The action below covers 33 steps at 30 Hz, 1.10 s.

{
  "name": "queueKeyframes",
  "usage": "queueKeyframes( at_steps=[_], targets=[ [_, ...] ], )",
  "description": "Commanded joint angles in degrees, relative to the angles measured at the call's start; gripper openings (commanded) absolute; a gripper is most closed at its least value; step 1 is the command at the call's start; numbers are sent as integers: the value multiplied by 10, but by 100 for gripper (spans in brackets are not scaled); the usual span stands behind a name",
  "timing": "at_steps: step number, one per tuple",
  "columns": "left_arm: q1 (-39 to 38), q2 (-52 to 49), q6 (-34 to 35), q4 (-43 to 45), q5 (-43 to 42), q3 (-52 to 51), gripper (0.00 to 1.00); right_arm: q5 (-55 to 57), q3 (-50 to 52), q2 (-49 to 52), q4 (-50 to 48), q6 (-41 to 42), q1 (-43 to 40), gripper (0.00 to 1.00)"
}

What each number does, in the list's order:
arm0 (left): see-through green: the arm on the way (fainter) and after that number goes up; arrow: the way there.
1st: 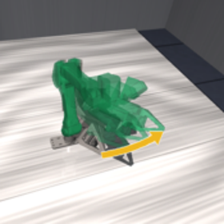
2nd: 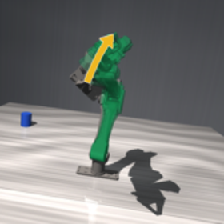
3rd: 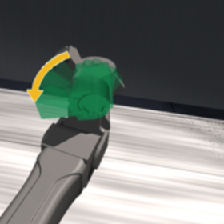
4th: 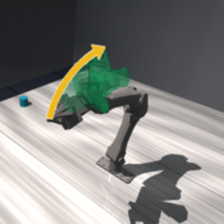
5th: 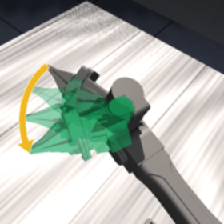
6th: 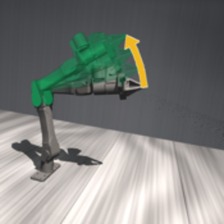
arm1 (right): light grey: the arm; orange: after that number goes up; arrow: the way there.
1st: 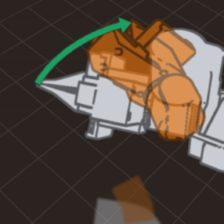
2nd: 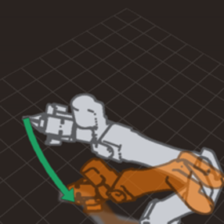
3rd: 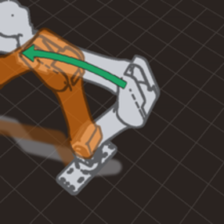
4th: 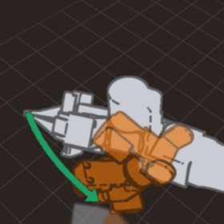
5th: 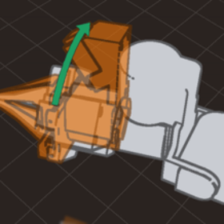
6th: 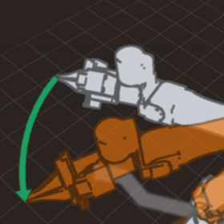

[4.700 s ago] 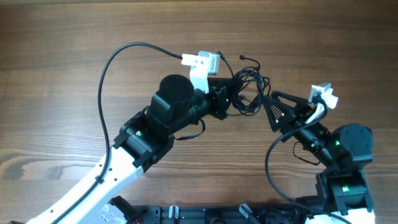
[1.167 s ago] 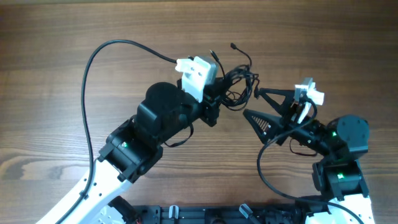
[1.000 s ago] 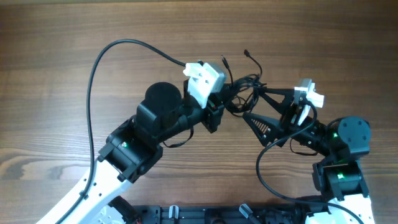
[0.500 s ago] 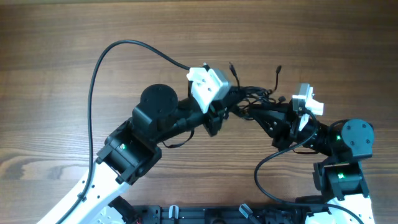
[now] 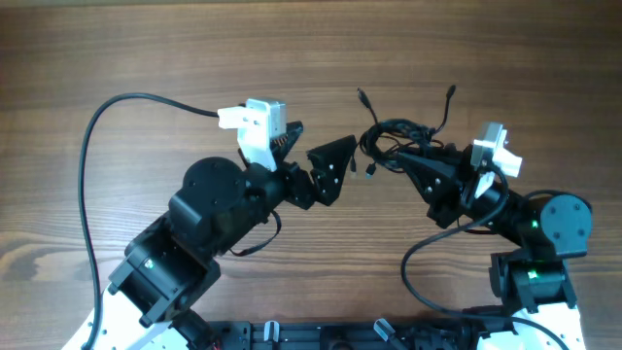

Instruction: Untangle cables

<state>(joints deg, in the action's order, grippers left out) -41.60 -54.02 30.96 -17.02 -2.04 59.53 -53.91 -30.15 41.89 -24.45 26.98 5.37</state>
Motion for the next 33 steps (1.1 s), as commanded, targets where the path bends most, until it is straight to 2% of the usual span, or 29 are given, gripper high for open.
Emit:
queueKeyframes(
  at_steps=[1,2,4,5,6,8,10,13,21,28,33],
  targets=[
    [2,-18,7,-1,-50,5,74,-88,-3,-1,-45,2,2,4],
    [2,-22,8,0,-57,5,59,-101,-3,-1,-56,2,2,4],
    [2,-22,8,0,-65,5,49,-118,-3,-1,-78,2,2,4],
    [3,-19,8,0,-72,5,38,-118,-3,-1,-79,2,2,4],
    [2,-19,8,2,-83,5,37,-118,-3,-1,-78,2,2,4],
    [2,-19,8,2,-107,5,38,-115,-3,-1,-78,2,2,4],
    [2,-15,8,2,-115,5,60,-102,-3,-1,-77,2,2,4],
    [3,5,8,-2,-117,5,76,-75,-3,-1,-76,2,2,4],
    [2,49,8,-51,-142,5,78,-69,-3,3,-77,2,2,4],
    [2,-2,8,-42,-179,5,77,-90,-3,5,-79,19,2,4],
    [2,-14,8,-34,-179,5,72,-88,-3,5,-79,17,2,4]
  ],
)
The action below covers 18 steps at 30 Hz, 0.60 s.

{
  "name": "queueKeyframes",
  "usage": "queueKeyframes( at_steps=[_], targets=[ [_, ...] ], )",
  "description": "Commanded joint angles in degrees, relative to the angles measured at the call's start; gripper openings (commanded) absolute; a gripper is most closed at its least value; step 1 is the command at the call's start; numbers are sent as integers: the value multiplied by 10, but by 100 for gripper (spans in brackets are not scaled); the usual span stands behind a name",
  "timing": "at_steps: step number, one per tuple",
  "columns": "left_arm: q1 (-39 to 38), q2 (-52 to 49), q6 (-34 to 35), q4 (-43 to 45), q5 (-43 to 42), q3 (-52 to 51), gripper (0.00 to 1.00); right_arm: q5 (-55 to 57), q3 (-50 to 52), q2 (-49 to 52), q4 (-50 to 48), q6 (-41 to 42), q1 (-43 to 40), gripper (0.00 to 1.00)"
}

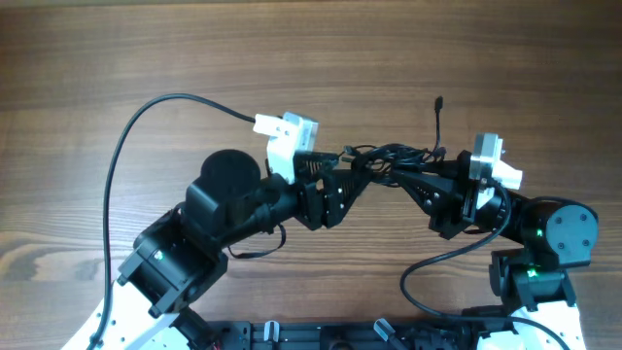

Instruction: Untangle cables

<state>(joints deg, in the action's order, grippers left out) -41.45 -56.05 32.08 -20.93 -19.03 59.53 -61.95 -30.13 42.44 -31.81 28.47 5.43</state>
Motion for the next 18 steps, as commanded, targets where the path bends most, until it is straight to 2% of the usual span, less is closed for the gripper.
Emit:
queueKeyframes(
  at_steps=[1,5,9,14,18],
  targets=[
    [1,14,-3,3,-9,5,73,-7,-3,0,-5,2,2,4],
    [1,42,-3,-2,-9,5,73,-6,-3,0,-5,2,2,4],
    [1,50,-5,-45,33,5,73,3,-3,0,-7,2,2,4],
    [1,49,-1,-39,89,5,73,2,-3,0,-7,2,2,4],
    [1,32,6,-31,85,5,71,1,-3,0,-7,2,2,4]
  ],
)
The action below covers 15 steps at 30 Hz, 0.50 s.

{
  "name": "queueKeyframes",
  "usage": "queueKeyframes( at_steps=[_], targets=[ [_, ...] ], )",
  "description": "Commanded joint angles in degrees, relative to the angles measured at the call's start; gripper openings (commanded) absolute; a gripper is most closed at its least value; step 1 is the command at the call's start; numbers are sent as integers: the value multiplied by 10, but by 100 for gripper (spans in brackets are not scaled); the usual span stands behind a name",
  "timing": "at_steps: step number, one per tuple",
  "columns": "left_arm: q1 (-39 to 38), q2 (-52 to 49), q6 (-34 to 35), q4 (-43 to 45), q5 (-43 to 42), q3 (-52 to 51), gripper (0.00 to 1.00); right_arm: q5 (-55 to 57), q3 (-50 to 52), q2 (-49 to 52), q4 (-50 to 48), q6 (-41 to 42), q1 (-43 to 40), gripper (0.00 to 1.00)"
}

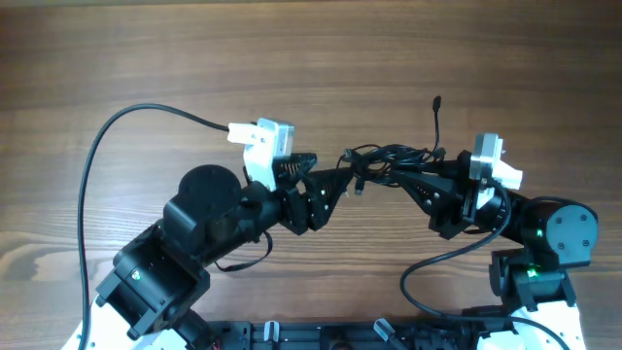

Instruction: Untangle cables

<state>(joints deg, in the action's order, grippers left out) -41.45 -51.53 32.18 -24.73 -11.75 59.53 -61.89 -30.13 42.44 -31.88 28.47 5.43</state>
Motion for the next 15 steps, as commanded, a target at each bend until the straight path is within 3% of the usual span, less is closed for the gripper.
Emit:
queueKeyframes(
  at_steps=[1,15],
  targets=[
    [1,-21,10,14,6,5,71,0,-3,0,-7,2,2,4],
    [0,-68,11,66,-40,5,70,-27,-3,0,-7,2,2,4]
  ],
)
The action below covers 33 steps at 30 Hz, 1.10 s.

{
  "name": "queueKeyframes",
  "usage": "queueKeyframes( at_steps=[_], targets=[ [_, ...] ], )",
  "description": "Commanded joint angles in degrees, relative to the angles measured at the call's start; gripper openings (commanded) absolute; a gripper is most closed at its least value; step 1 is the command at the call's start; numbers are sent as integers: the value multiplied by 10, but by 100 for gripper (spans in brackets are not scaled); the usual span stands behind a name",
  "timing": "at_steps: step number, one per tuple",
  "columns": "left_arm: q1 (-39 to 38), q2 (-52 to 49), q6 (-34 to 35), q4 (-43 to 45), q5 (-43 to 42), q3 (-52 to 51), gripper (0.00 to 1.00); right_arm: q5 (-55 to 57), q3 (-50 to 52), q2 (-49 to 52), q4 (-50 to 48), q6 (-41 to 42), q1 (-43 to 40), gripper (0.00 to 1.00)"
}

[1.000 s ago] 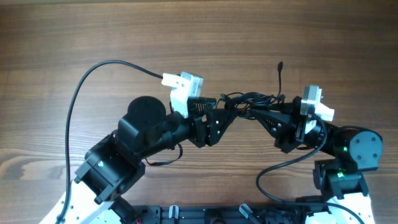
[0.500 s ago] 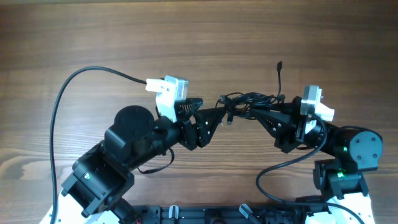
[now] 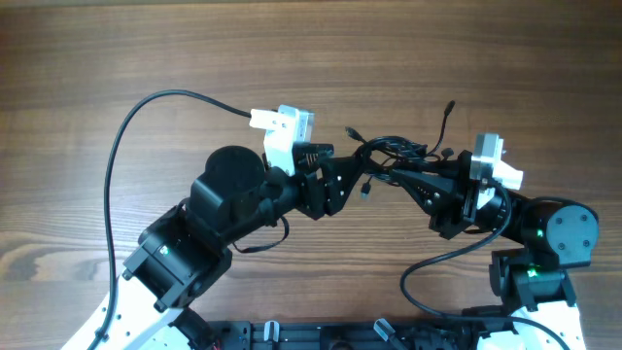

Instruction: Untangle cables

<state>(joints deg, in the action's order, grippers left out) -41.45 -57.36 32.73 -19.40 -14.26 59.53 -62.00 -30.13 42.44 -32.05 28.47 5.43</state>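
A tangle of thin black cables (image 3: 394, 154) hangs above the wooden table between my two grippers. One loose end (image 3: 449, 107) sticks up at the right. Another end (image 3: 351, 131) points left, and a small plug (image 3: 365, 191) dangles below. My left gripper (image 3: 348, 175) is at the tangle's left side and appears shut on a strand. My right gripper (image 3: 406, 175) reaches in from the right and is shut on the bundle. The bundle hides both sets of fingertips.
The left arm's own black lead (image 3: 146, 105) arcs over the table at the left. The right arm's lead (image 3: 428, 277) loops near the front. A black rail (image 3: 321, 335) runs along the front edge. The wooden table (image 3: 311, 49) stretches behind.
My left gripper has moved right, back toward the right gripper, so the stretched strand has slackened and the tangle has bunched. The upright cable end now leans right. The right arm has held still.
At first my left gripper stood apart from the tangle, which the right gripper held. Then the left gripper was at the tangle's left side. Then it sat farther left with a strand drawn taut. Now it is close in again, and the tangle is still knotted.
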Motion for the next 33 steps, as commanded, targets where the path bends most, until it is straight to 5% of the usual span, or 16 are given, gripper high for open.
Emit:
queueKeyframes(
  at_steps=[1,7,10,15,20,21,22,24,26,33],
  targets=[
    [0,-15,6,16,-21,5,68,-31,-3,0,-5,1,2,4],
    [0,-42,5,58,-95,5,47,-50,-3,0,-29,1,2,4],
    [0,-47,6,66,-110,5,4,-54,-3,0,-29,0,2,4],
    [0,-47,5,67,-108,5,4,-43,-3,18,-26,3,2,5],
    [0,-45,-37,55,-58,5,4,-10,-3,70,-24,111,2,5],
    [0,-45,-64,59,-58,5,4,-14,-3,81,-22,129,2,9],
    [0,-45,-87,63,-58,5,4,-21,-3,89,-22,137,2,29],
    [1,-44,-121,68,-54,5,4,-22,-3,98,-22,137,2,44],
    [1,-38,-134,66,-20,5,4,-21,-3,99,-22,135,2,100],
    [1,-7,-234,54,74,5,4,-22,-3,98,-3,143,-35,100]
  ],
)
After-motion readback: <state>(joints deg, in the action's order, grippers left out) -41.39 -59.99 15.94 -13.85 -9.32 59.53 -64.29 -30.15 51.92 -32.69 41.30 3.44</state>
